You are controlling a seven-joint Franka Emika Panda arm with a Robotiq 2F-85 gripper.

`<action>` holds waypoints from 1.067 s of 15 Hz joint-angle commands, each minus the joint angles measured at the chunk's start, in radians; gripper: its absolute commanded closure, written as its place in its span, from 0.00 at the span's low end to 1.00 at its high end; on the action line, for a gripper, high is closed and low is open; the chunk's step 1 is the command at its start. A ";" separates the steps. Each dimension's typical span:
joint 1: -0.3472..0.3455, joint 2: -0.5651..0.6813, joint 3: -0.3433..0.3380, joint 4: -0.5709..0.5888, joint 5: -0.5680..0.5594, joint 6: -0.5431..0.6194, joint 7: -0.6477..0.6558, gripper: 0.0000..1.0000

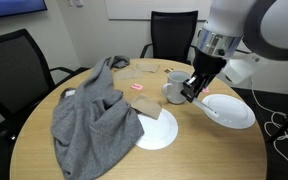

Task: Put the black marker in the mug

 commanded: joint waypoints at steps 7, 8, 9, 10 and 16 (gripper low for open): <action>0.074 -0.408 -0.109 -0.110 -0.298 -0.346 -0.005 0.95; 0.066 -0.439 -0.102 -0.098 -0.337 -0.393 0.007 0.95; 0.052 -0.467 -0.084 -0.087 -0.359 -0.433 0.004 0.95; 0.043 -0.496 -0.067 -0.078 -0.377 -0.475 0.006 0.95; 0.019 -0.591 0.022 -0.018 -0.359 -0.621 -0.021 0.95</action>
